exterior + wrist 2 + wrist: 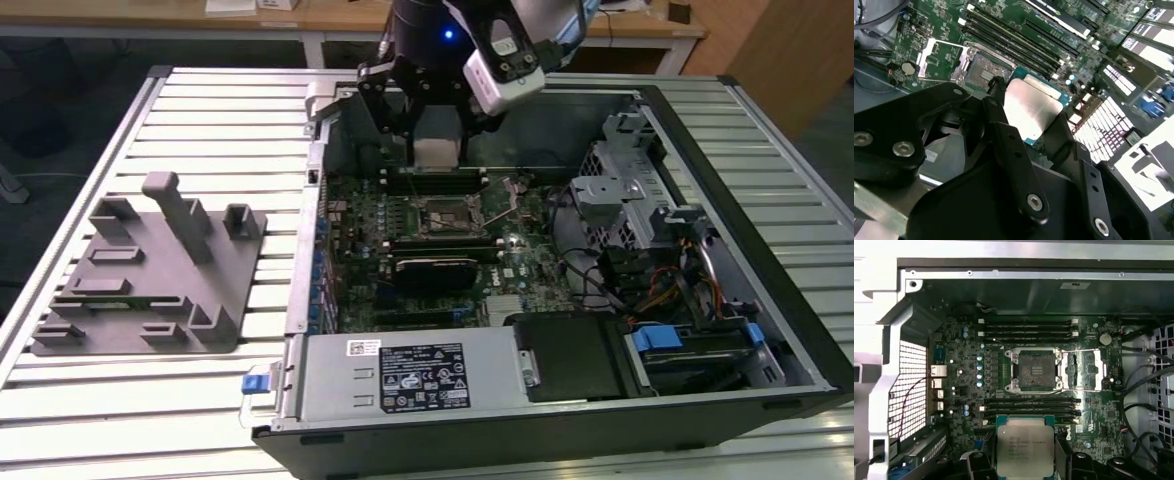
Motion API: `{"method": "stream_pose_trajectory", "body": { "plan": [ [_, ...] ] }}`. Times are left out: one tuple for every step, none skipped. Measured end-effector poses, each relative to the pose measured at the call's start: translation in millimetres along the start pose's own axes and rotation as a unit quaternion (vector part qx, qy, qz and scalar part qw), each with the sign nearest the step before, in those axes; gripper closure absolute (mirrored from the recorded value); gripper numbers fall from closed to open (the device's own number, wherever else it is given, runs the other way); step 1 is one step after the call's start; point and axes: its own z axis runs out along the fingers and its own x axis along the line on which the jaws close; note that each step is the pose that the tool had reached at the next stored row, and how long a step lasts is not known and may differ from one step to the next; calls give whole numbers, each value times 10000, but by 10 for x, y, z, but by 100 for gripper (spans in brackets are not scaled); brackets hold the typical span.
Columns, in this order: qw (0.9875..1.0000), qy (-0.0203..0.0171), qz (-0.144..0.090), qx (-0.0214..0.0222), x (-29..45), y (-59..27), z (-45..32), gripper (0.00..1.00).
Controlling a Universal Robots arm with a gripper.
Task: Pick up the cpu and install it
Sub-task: 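Pick up the cpu and move it towards the insertion slot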
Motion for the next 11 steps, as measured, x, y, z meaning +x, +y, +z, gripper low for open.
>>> {"method": "stream_pose_trajectory", "body": {
  "plan": [
    [10000,1,0,0,-9,8,19,45],
    [10000,2,0,0,-15,20,37,45],
    [10000,3,1,1,-20,37,56,45],
    [10000,3,1,0,-24,55,76,45],
    [10000,4,0,0,-27,73,95,45],
    [10000,5,0,0,-32,91,114,45],
    [10000,5,0,0,-39,109,134,45],
    [10000,6,0,0,-48,124,154,45],
    [10000,7,0,0,-56,140,173,45],
    [10000,8,0,0,-64,154,192,45],
    [10000,10,0,0,-72,169,211,45]
  ]
}}
